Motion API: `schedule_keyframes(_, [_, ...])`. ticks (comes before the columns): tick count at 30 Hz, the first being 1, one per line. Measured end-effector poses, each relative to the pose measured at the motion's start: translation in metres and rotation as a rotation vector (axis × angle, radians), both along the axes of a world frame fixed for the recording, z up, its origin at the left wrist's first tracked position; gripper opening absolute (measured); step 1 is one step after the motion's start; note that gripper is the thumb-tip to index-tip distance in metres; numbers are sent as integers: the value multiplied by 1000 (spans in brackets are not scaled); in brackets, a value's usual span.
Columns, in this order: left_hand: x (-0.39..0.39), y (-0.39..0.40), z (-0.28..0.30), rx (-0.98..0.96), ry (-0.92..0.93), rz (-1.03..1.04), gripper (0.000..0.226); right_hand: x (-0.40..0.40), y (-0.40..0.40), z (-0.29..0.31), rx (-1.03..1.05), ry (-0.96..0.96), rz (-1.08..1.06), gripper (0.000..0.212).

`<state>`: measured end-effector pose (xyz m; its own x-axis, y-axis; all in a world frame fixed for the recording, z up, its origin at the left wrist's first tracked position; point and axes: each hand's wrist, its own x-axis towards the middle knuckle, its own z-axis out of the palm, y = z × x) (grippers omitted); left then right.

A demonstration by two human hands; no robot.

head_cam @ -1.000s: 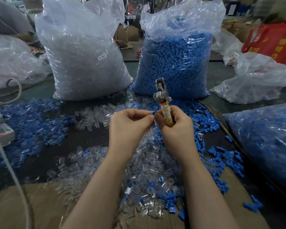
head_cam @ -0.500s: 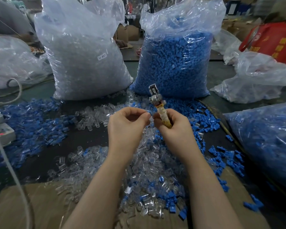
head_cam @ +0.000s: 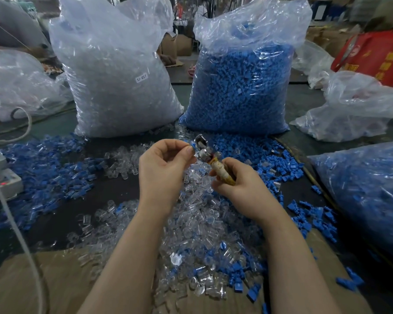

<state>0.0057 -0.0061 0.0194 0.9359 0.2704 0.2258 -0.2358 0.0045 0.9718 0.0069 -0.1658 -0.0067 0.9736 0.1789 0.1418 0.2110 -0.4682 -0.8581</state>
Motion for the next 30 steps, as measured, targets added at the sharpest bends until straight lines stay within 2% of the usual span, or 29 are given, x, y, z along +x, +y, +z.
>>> schedule_keyframes(12, [-2,6,1,7,-20,-90,7,1,2,-5,-94,-33,10,10])
schedule_keyframes(23, [-3,5,2,20,-10,-89,8,0,5,-7,-135,-76,-55,10])
schedule_keyframes(25, [-3,6,3,13,-2,-90,7,0,6,-7,-141,-74,-60,14])
schedule_keyframes(30, [0,17,5,8,82,-73,7,3,6,-10,-178,-78,-65,11])
